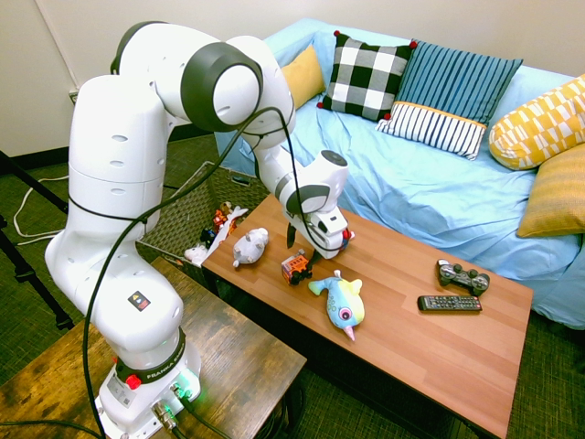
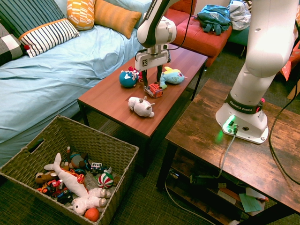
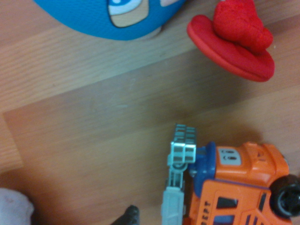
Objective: Put the toy car in the basket
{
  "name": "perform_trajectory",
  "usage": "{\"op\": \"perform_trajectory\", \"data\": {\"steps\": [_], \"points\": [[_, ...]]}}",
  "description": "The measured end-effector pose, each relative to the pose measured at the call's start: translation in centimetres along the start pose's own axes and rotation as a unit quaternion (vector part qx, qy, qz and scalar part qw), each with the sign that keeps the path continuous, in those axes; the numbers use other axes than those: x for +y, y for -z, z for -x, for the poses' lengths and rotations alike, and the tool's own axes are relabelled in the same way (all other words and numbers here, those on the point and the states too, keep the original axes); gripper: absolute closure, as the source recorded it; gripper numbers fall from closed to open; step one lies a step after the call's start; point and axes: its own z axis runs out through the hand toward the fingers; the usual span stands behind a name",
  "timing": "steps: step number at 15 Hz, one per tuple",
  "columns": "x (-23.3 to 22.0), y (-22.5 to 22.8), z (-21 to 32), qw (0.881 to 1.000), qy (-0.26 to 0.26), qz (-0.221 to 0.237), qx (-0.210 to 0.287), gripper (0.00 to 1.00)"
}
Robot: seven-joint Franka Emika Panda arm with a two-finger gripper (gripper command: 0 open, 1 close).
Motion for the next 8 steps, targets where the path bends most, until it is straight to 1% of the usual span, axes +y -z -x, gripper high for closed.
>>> {"op": "perform_trajectory", "data": {"steps": [2,3,8], "points": [[-0.1,-0.6,-0.4,1.000,-0.010,0.009,-0.004,0.00],[-0.1,-0.9,-0.5,1.000,-0.012,0.013,-0.005,1.00],[-0.5,-3.1,-1.2,0.999,-0.017,0.027,-0.015,1.00]]}}
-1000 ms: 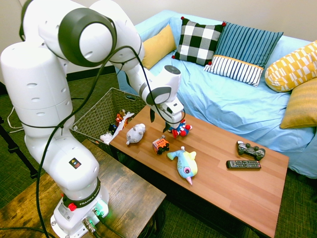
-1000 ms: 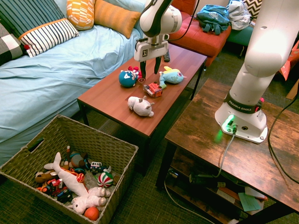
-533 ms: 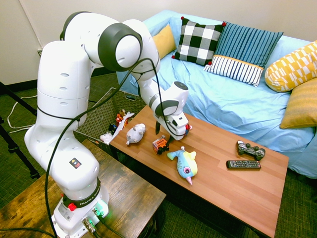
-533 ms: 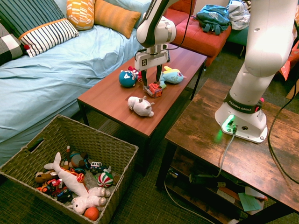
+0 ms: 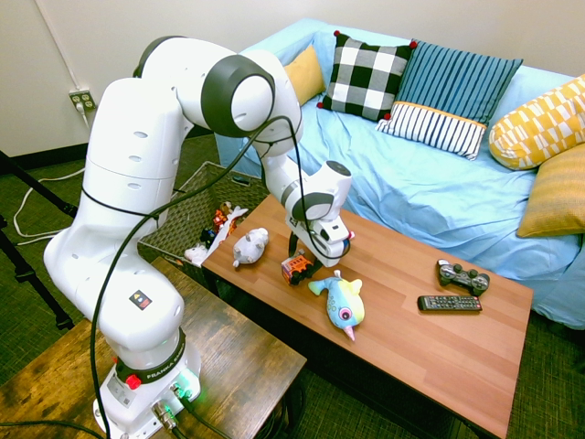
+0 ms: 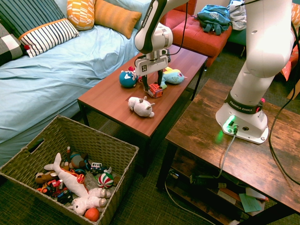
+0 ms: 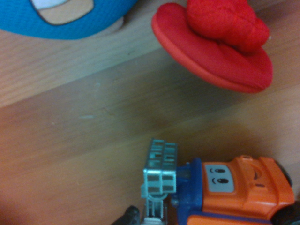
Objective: Put the toy car in the basket
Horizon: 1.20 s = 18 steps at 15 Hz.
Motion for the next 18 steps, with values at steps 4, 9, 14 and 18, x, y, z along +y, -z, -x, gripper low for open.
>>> {"op": "perform_trajectory", "data": {"steps": [4,9,14,18], "points": [[-0.1,0.1,-0.1,1.000,-0.003,-0.001,-0.002,1.00],[-0.2,0.3,-0.2,1.000,-0.004,-0.003,-0.002,1.00],[1.4,5.6,2.6,0.999,0.013,-0.040,0.018,1.00],[-1.4,13.3,13.1,0.992,0.080,-0.064,0.078,1.00]]}}
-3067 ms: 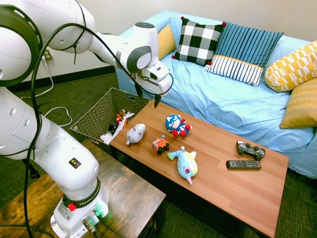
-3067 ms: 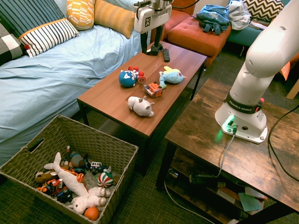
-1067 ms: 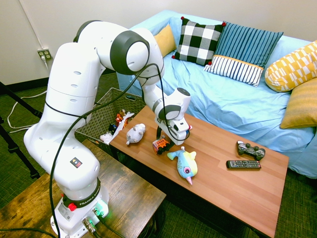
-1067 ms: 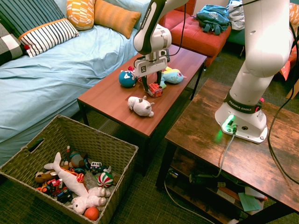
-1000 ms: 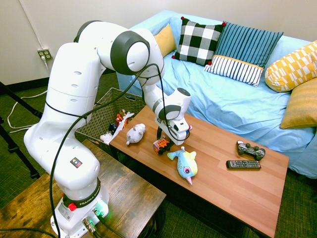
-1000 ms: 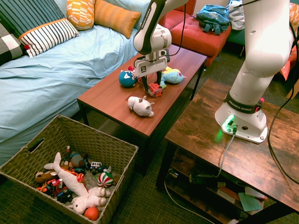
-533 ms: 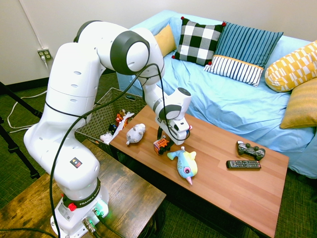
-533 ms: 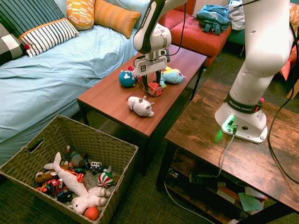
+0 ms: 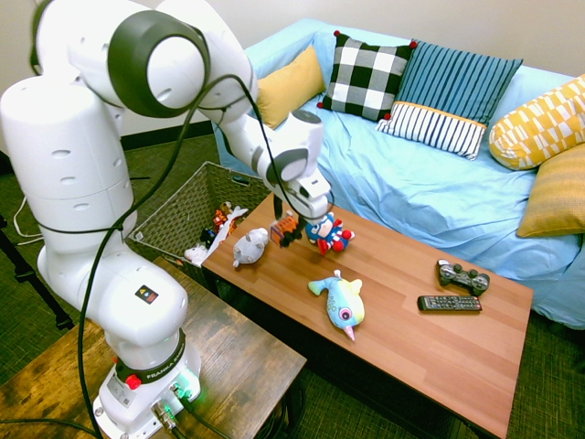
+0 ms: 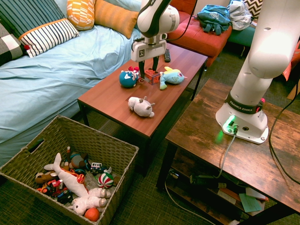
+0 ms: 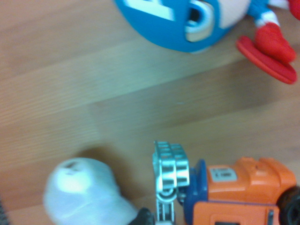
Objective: Put the toy car in the basket
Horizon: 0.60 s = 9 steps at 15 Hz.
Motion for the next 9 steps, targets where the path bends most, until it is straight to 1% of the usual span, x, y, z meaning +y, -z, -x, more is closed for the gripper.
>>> {"op": "perform_trajectory", "data": {"steps": [1,3,4,5,7,9], "points": [[-2.1,2.4,4.1,1.000,0.022,0.004,0.013,1.00],[-5.6,6.6,14.1,0.997,0.066,0.010,0.034,1.00],[-6.8,7.7,18.9,0.995,0.090,0.011,0.040,1.00],[-7.8,7.7,23.2,0.992,0.112,0.015,0.047,1.00],[-9.7,5.4,28.7,0.987,0.143,0.031,0.059,1.00],[-12.4,2.4,29.9,0.985,0.155,0.048,0.056,1.00]]}}
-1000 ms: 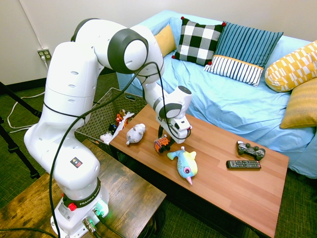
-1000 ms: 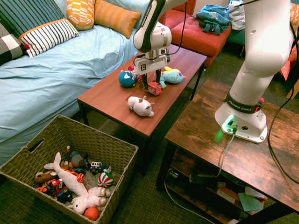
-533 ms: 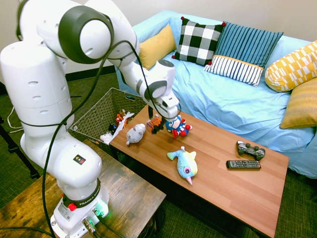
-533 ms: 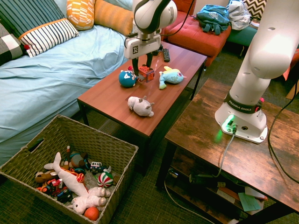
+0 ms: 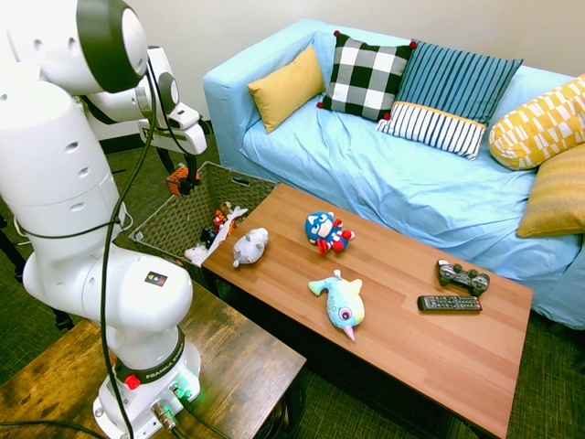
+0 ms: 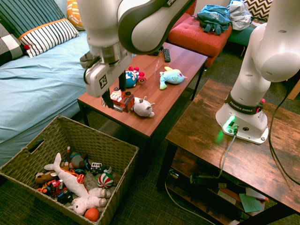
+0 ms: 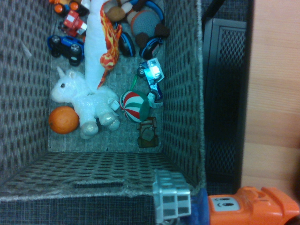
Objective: Put the toy car in the basket
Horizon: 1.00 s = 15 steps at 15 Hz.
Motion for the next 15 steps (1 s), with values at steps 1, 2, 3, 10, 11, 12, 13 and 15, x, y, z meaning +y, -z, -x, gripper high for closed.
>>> {"op": "perform_trajectory", "data": {"steps": [1,2,3,10,11,12,13,15], "points": [[-1.5,-0.9,-0.5,1.000,0.003,0.002,-0.006,1.00],[-2.7,-1.5,-1.2,1.000,0.003,0.001,-0.009,0.00],[-3.7,-1.9,-1.5,1.000,0.005,0.001,-0.013,0.00],[-4.3,-1.6,-1.3,0.998,0.046,-0.011,-0.032,0.00],[-4.2,-1.3,-1.5,0.998,0.048,-0.014,-0.033,0.00],[-3.9,-1.1,-1.9,0.998,0.045,-0.016,-0.034,0.00],[-3.3,-1.0,-2.8,0.999,0.039,-0.018,-0.032,0.00],[-0.1,-1.7,-6.3,0.999,0.011,-0.025,-0.034,0.00]]}}
